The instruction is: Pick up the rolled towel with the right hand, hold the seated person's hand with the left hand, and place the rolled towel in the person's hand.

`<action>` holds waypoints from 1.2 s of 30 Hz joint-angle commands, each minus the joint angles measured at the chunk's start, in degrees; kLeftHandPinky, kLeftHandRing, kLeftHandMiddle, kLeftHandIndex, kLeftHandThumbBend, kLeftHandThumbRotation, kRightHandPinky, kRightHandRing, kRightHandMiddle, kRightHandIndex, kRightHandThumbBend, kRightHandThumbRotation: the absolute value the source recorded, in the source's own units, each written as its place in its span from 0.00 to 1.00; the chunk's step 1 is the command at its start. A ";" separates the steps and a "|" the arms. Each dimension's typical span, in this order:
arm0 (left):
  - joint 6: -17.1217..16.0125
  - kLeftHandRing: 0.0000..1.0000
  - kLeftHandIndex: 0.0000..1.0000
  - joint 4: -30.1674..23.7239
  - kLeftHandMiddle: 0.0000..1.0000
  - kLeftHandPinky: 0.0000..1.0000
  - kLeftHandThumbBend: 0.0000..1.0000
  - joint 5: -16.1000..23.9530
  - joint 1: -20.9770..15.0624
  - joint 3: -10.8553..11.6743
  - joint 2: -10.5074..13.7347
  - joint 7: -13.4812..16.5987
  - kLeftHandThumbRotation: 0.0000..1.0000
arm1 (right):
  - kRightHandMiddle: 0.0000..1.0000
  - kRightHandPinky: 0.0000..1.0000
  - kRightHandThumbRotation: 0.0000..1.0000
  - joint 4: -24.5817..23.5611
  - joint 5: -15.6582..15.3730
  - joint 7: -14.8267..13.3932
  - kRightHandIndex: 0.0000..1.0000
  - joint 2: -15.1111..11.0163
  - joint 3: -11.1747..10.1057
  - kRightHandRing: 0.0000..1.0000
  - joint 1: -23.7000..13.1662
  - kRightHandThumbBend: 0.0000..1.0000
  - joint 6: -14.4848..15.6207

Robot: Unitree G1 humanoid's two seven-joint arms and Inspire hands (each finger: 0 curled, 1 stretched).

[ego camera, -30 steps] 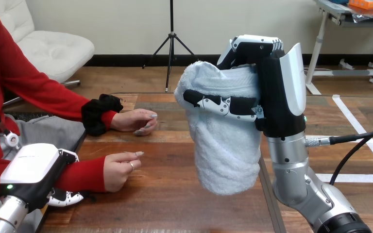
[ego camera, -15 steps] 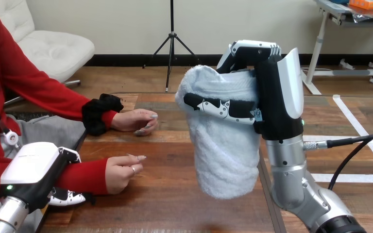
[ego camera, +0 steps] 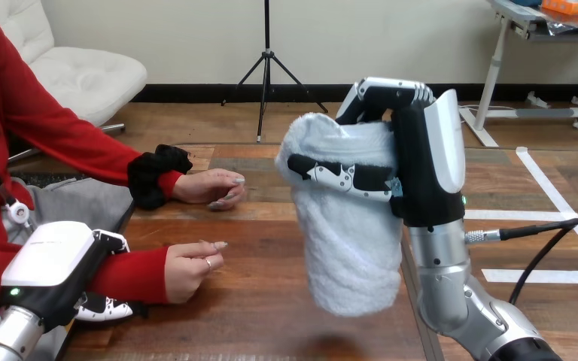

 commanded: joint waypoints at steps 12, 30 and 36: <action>-3.38 0.36 0.46 -11.94 0.42 0.34 0.74 -3.25 -0.18 2.84 0.49 -1.85 0.18 | 0.22 0.14 0.00 6.87 -0.66 -3.87 0.23 1.20 0.28 0.17 -10.67 0.82 -0.51; -3.50 0.37 0.46 -21.63 0.43 0.35 0.74 -4.86 2.31 5.68 0.72 -6.36 0.19 | 0.22 0.14 0.00 14.67 -1.46 -5.96 0.24 3.33 2.15 0.17 -14.83 0.79 0.28; -2.62 0.37 0.46 -25.05 0.43 0.36 0.74 -5.31 3.44 6.90 0.49 -8.42 0.20 | 0.22 0.14 0.00 16.93 -1.49 -6.77 0.24 4.36 3.02 0.17 -15.83 0.77 0.50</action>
